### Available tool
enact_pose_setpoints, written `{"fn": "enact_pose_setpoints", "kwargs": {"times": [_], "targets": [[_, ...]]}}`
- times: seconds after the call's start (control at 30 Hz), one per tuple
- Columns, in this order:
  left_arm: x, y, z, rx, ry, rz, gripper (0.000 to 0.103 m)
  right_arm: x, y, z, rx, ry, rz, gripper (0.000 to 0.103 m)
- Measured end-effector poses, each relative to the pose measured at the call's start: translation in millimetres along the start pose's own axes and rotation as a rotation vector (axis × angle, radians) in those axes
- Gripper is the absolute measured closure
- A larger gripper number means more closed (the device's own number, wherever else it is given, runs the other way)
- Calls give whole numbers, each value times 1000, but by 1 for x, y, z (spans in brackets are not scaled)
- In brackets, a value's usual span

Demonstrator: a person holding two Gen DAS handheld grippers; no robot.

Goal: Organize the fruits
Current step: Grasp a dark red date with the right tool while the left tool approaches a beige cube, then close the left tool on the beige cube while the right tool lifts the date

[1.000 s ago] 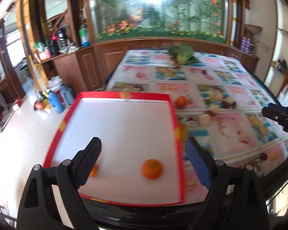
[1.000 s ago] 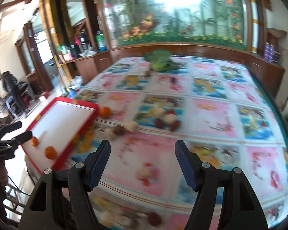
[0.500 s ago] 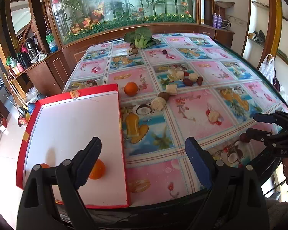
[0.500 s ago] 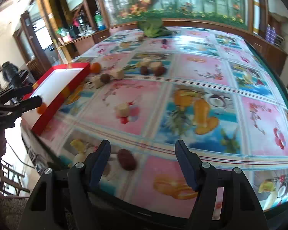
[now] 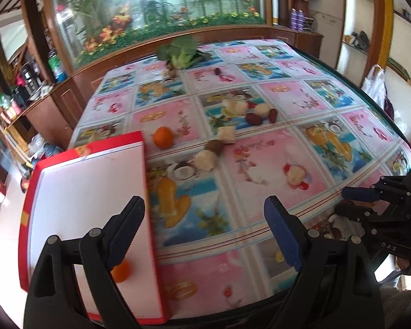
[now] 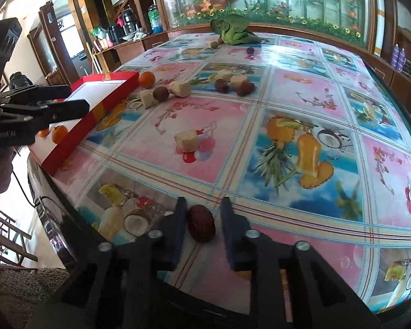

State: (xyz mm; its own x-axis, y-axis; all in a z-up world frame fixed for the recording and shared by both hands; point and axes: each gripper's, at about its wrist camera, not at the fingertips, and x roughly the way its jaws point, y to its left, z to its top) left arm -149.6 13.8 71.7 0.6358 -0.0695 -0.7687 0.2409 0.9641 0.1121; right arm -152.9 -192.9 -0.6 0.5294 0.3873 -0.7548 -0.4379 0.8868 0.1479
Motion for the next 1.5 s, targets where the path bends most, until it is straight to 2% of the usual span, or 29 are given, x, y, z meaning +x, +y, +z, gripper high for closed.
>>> {"fn": "enact_pose_setpoints", "kwargs": {"times": [0.2,0.33,0.5,0.6,0.67,0.73,0.9,1.03,1.07,1.13,1.2,1.23,1.33,1.43,1.5], "targets": [[24,-46,13,62,57,-125,14,-2,-28,3,59,-28,-59,86],[36,-65,20,81,75,-161,14,-7,-58,1,148,-58,-54,86],[56,-83,27,104,98,-188,14,-10,-67,-2,170,-77,-40,86],[67,-90,29,123,117,-201,25,-11,-70,-2,187,-80,-19,86],[75,-92,30,123,134,-214,38,-11,-74,-2,206,-82,4,86],[80,-92,29,120,148,-217,46,-11,-76,-2,219,-82,20,86],[84,-91,27,122,143,-223,53,-11,-73,-1,204,-76,16,86],[82,-91,25,126,127,-224,67,-12,-69,-2,146,-62,0,85],[81,-91,24,132,122,-225,71,-13,-66,-3,118,-55,-14,83],[79,-93,22,141,113,-232,77,-16,-63,-5,82,-43,-22,69],[79,-94,21,148,105,-230,77,-20,-59,-8,47,-29,-43,31],[79,-94,20,149,102,-233,77,-21,-58,-11,40,-35,-64,29],[78,-91,19,140,101,-249,77,-20,-59,-14,49,-42,-88,31],[76,-87,17,123,107,-253,77,-17,-58,-10,64,-48,-124,45],[75,-81,16,102,110,-252,77,-13,-52,-7,29,-38,-178,65]]}}
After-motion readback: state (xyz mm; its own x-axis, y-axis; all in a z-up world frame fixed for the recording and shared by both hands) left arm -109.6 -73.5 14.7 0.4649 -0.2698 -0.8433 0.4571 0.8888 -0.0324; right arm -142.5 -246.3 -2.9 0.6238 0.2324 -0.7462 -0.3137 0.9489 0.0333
